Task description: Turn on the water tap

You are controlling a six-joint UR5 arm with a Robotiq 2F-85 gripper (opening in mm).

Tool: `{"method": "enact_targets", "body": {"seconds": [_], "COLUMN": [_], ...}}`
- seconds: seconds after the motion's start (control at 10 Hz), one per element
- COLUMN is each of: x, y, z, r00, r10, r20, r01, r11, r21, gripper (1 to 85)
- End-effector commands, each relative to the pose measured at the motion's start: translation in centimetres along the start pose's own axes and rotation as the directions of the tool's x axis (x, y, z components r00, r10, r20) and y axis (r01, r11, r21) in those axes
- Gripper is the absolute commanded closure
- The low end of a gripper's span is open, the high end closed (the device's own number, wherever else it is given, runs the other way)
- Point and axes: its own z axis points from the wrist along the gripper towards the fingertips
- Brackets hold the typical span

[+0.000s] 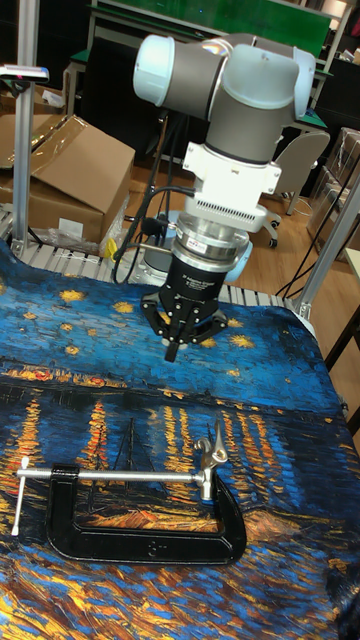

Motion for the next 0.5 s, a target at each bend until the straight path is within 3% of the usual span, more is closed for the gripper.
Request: {"method": "enact_targets", "body": {"seconds": [0.0,0.1,0.3,0.4], "x": [-0.6,-0.7,-1.9,-2.3], "y": [2.4,3.3,5.0,6.2], "z": [-0.1,0.0,1.0,1.6], "r00": [0.996,0.993,0.988,0.985], "r10": [0.091,0.121,0.145,0.161], "r20": [0.005,0.004,0.058,0.063], "r01": [-0.091,-0.12,-0.142,-0.157], "r11": [0.994,0.99,0.988,0.986], "r21": [-0.067,-0.075,-0.062,-0.065], "gripper": [84.7,84.7,84.7,84.7]}}
